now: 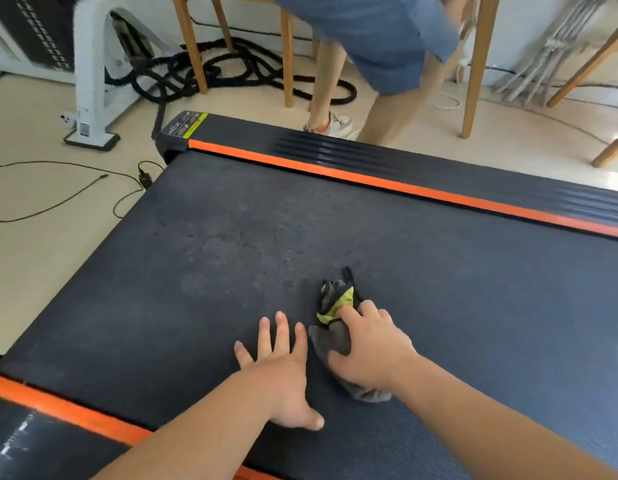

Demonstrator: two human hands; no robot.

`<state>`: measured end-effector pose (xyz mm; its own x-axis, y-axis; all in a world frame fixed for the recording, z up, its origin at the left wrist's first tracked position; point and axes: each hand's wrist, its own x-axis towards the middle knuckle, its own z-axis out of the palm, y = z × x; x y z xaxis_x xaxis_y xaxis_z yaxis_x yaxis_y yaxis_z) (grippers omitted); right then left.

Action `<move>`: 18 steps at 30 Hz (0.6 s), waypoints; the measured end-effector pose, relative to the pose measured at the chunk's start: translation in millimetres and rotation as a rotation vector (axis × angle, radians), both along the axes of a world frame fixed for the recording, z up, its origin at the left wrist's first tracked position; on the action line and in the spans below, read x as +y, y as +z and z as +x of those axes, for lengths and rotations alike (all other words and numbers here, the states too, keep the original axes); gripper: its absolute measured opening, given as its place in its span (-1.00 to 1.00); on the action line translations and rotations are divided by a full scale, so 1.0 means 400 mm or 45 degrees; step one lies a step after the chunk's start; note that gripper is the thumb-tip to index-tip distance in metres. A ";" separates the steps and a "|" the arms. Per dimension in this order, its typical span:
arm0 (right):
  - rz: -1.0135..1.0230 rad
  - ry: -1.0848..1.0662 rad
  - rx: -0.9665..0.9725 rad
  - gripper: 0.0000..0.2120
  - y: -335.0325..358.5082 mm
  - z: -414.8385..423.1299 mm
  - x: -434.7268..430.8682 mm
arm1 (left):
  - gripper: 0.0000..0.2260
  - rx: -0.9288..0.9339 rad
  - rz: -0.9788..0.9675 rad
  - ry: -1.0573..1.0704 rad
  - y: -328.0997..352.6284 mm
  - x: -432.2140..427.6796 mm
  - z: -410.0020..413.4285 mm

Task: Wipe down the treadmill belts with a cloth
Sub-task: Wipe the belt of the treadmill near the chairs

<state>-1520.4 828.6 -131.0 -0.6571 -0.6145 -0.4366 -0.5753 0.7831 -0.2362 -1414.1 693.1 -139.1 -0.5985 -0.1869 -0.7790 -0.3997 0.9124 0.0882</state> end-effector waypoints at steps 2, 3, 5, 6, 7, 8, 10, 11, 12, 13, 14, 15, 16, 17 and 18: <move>0.101 0.107 -0.070 -0.45 0.027 -0.055 0.034 | 0.10 0.110 -0.107 -0.065 0.041 -0.018 -0.058; 0.140 0.145 -0.026 -0.47 0.036 -0.082 0.049 | 0.06 0.204 -0.147 -0.062 0.056 -0.031 -0.090; 0.212 0.167 0.113 -0.52 0.042 -0.129 0.067 | 0.14 0.284 -0.172 -0.014 0.069 -0.059 -0.154; 0.244 0.153 0.183 -0.55 0.043 -0.152 0.071 | 0.20 0.263 -0.172 0.018 0.066 -0.071 -0.181; 0.279 0.132 0.250 -0.58 0.042 -0.176 0.074 | 0.25 0.226 -0.173 0.055 0.058 -0.080 -0.203; 0.310 0.107 0.314 -0.59 0.037 -0.204 0.078 | 0.30 0.187 -0.178 0.093 0.045 -0.087 -0.221; 0.339 0.002 0.403 -0.61 0.029 -0.275 0.088 | 0.39 0.139 -0.203 0.125 0.019 -0.095 -0.244; 0.342 -0.073 0.414 -0.62 0.021 -0.315 0.092 | 0.42 0.129 -0.208 0.122 0.008 -0.098 -0.249; 0.340 -0.154 0.410 -0.63 0.011 -0.359 0.094 | 0.43 0.130 -0.205 0.123 -0.003 -0.103 -0.251; 0.329 -0.238 0.405 -0.64 0.002 -0.401 0.095 | 0.43 0.140 -0.190 0.125 -0.014 -0.110 -0.255; 0.308 -0.322 0.401 -0.65 -0.008 -0.440 0.093 | 0.43 0.152 -0.166 0.128 -0.022 -0.113 -0.256; 0.268 -0.398 0.393 -0.66 -0.019 -0.473 0.083 | 0.43 0.163 -0.143 0.140 -0.029 -0.115 -0.253; 0.212 -0.471 0.386 -0.67 -0.031 -0.499 0.066 | 0.43 0.175 -0.131 0.154 -0.035 -0.116 -0.249; 0.149 -0.548 0.388 -0.69 -0.040 -0.521 0.042 | 0.43 0.187 -0.129 0.165 -0.040 -0.118 -0.247; 0.092 -0.630 0.400 -0.69 -0.048 -0.537 0.013 | 0.43 0.196 -0.128 0.173 -0.044 -0.118 -0.246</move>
